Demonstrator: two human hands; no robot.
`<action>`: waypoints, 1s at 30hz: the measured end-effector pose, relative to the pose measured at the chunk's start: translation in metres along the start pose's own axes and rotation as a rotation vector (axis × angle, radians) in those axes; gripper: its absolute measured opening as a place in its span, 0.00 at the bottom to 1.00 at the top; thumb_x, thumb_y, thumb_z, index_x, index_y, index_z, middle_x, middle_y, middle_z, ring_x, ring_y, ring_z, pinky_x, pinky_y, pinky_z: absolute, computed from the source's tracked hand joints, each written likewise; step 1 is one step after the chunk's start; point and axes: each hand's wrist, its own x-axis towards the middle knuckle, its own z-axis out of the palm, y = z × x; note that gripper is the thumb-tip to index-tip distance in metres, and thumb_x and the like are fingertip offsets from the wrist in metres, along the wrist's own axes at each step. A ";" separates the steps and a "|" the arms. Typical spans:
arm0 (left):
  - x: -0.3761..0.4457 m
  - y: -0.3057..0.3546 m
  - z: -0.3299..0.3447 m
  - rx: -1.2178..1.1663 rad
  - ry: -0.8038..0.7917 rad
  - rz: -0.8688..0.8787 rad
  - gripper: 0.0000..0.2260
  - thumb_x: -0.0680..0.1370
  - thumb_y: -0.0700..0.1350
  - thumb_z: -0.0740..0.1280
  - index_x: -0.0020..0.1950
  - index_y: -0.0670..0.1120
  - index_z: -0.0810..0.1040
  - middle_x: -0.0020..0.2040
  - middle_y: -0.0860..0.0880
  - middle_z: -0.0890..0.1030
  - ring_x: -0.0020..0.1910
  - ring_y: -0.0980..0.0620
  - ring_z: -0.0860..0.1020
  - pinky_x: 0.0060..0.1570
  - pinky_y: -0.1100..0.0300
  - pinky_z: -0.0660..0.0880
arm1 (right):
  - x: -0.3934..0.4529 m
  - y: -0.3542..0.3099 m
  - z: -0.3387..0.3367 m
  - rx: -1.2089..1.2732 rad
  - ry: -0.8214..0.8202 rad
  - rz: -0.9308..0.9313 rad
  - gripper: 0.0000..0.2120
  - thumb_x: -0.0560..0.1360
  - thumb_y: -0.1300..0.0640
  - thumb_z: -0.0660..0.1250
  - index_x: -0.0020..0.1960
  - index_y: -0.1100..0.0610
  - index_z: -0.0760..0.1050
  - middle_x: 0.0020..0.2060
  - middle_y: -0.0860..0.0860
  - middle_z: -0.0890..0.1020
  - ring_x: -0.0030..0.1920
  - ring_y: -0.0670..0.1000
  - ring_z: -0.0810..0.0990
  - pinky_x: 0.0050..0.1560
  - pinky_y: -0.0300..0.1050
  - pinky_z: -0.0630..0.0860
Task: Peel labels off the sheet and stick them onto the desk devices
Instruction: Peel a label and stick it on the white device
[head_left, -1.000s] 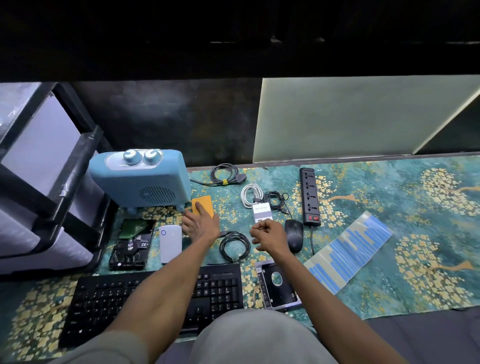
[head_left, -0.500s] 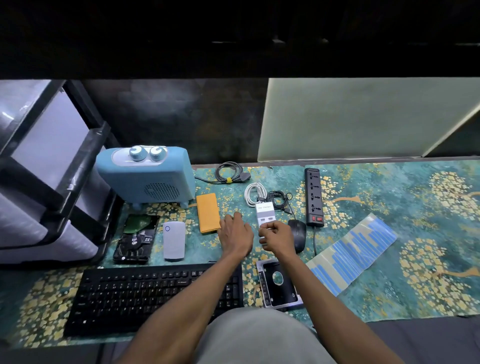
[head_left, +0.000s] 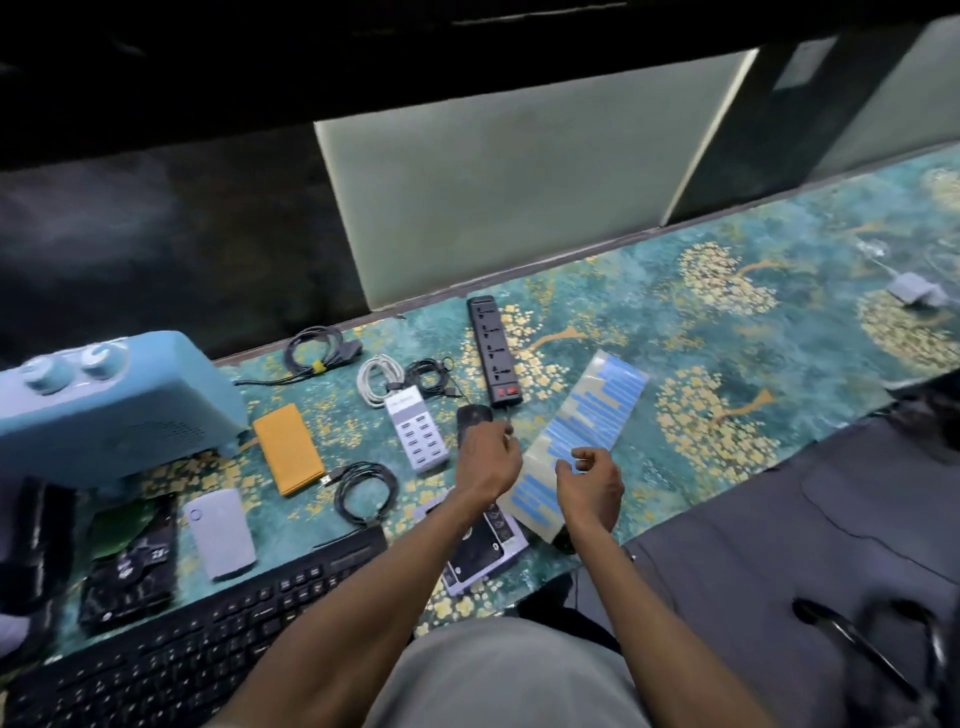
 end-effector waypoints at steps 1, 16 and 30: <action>0.005 0.006 0.004 0.012 -0.083 -0.016 0.14 0.81 0.42 0.60 0.60 0.41 0.81 0.56 0.41 0.83 0.52 0.42 0.80 0.48 0.51 0.76 | 0.003 0.004 -0.004 -0.024 0.007 0.010 0.08 0.77 0.56 0.72 0.54 0.52 0.75 0.56 0.55 0.78 0.52 0.59 0.79 0.47 0.51 0.74; 0.037 0.016 0.027 -0.111 -0.283 -0.204 0.10 0.75 0.42 0.69 0.34 0.44 0.76 0.32 0.46 0.77 0.32 0.48 0.72 0.34 0.57 0.67 | 0.038 0.009 -0.023 -0.311 -0.116 -0.188 0.15 0.76 0.52 0.75 0.61 0.48 0.77 0.64 0.55 0.73 0.65 0.61 0.73 0.62 0.59 0.73; 0.039 0.045 0.037 -0.197 -0.380 -0.385 0.15 0.76 0.38 0.70 0.35 0.43 0.65 0.29 0.45 0.65 0.25 0.49 0.62 0.29 0.56 0.61 | 0.059 0.022 -0.040 -0.090 -0.282 0.010 0.19 0.73 0.66 0.73 0.60 0.53 0.76 0.64 0.59 0.68 0.49 0.58 0.76 0.44 0.54 0.79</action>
